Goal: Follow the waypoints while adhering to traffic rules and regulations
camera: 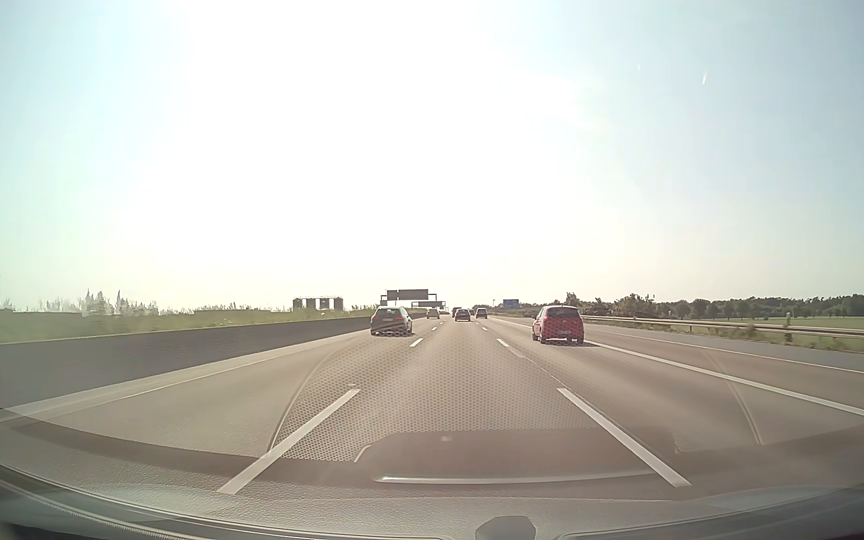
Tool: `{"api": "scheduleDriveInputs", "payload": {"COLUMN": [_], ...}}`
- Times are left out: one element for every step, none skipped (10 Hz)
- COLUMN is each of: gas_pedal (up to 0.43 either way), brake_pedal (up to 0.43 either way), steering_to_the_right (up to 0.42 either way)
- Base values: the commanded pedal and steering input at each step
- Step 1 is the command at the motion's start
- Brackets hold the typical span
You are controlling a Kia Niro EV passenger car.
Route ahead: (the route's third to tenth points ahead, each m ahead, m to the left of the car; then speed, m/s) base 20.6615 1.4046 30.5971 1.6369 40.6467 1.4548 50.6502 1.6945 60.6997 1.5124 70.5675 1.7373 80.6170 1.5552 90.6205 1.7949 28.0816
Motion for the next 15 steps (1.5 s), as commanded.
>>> {"api": "scheduleDriveInputs", "payload": {"gas_pedal": [0.220, 0.220, 0.220, 0.220, 0.220, 0.220, 0.220, 0.220, 0.220, 0.220, 0.220, 0.220, 0.220, 0.220, 0.220], "brake_pedal": [0.024, 0.030, 0.024, 0.024, 0.024, 0.024, 0.024, 0.024, 0.024, 0.024, 0.024, 0.024, 0.024, 0.024, 0.024], "steering_to_the_right": [-0.001, -0.001, -0.001, 0.000, 0.000, -0.001, -0.001, -0.001, -0.001, -0.001, -0.001, -0.001, -0.001, -0.001, -0.001]}}
